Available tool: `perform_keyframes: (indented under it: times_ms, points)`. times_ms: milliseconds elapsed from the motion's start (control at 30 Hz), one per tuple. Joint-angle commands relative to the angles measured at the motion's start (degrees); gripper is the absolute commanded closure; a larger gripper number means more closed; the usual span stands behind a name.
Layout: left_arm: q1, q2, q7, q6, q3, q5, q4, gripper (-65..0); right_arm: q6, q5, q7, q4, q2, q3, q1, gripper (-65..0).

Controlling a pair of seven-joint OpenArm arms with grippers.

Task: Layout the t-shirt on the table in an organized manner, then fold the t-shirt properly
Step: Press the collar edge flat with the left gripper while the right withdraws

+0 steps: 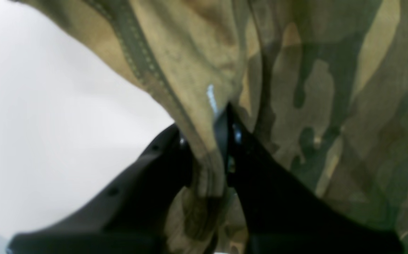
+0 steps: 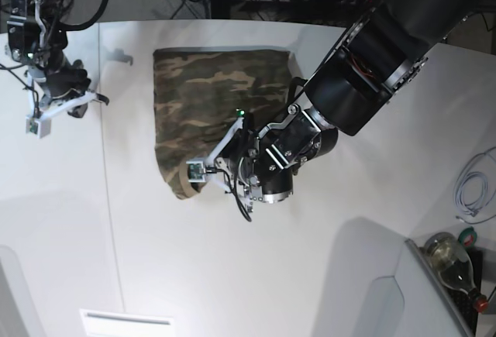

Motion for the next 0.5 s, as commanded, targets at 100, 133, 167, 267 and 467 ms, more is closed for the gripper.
perform_keyframes:
  times_ms: [100,133,167,267,467]
  points:
    - [-1.03,0.02,1.67,-0.47,-0.05,1.54,0.42,0.0,0.37,0.3,1.05,0.79,0.53,0.16,0.17,0.0]
    - [-1.21,0.02,1.67,-0.47,-0.05,1.54,0.42,0.0,0.37,0.3,1.05,0.79,0.53,0.16,0.17,0.0]
    - [-1.3,0.11,1.58,-0.47,-0.05,1.54,0.42,0.0,0.37,0.3,1.05,0.79,0.53,0.16,0.17,0.0]
    - [-1.47,0.29,1.85,-0.47,-0.05,1.54,0.51,0.0,0.37,0.3,1.05,0.79,0.53,0.16,0.17,0.0]
    - [-1.65,0.29,1.85,-0.47,-0.13,1.54,0.51,0.0,0.46,0.3,1.05,0.79,0.53,0.16,-0.62,0.0]
